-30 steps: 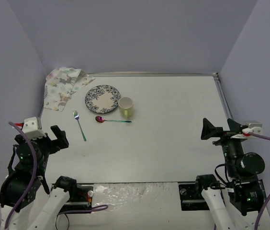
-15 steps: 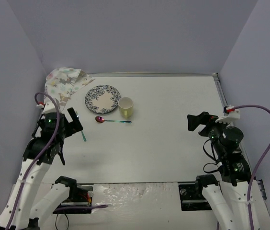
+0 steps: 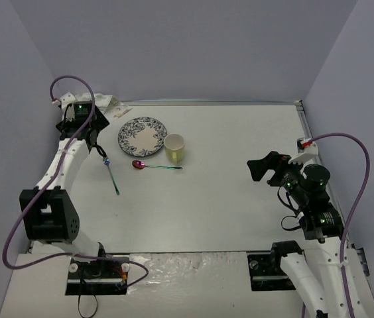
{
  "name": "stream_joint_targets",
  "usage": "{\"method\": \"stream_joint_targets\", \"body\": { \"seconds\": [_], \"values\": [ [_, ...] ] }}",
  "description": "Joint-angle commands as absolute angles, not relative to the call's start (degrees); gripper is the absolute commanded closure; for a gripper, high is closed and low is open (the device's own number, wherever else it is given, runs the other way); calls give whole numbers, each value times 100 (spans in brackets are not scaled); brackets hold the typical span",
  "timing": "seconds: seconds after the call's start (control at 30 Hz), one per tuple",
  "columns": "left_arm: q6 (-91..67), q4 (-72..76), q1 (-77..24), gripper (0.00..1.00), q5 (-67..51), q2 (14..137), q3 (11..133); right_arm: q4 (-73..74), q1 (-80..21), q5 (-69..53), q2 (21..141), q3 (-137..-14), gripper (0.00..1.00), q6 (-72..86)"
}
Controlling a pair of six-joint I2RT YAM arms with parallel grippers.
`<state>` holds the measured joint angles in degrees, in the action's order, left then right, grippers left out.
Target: Set the dinner table for one person
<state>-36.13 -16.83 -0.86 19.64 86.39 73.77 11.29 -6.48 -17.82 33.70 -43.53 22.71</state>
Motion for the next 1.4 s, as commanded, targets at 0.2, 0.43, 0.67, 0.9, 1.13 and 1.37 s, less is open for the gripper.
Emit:
{"method": "stream_joint_targets", "body": {
  "seconds": [0.2, 0.43, 0.67, 0.9, 1.13, 1.37],
  "values": [
    [-3463, -700, 587, 3, 2340, 11567, 9813, 671, -744, -2493, 3575, -4667, 0, 1884],
    [-3398, -831, 795, 3, 2367, 13093, 11146, 654, -770, -2663, 3607, -4589, 0, 1765],
    [-3430, -982, 989, 3, 2118, 13815, 11798, 617, -782, -2700, 3577, -4476, 0, 1780],
    [-3372, -1299, 1153, 65, 1641, 14184, 12186, 545, -791, -2733, 3585, -4395, 0, 1881],
    [-2852, -1173, 1257, 100, 1198, 13583, 11784, 545, -791, -2690, 3498, -4425, 0, 1936],
    [-2711, -1397, 1220, 100, 561, 11804, 11477, 554, -791, -2358, 3430, -4644, 0, 2027]
  ]
}}
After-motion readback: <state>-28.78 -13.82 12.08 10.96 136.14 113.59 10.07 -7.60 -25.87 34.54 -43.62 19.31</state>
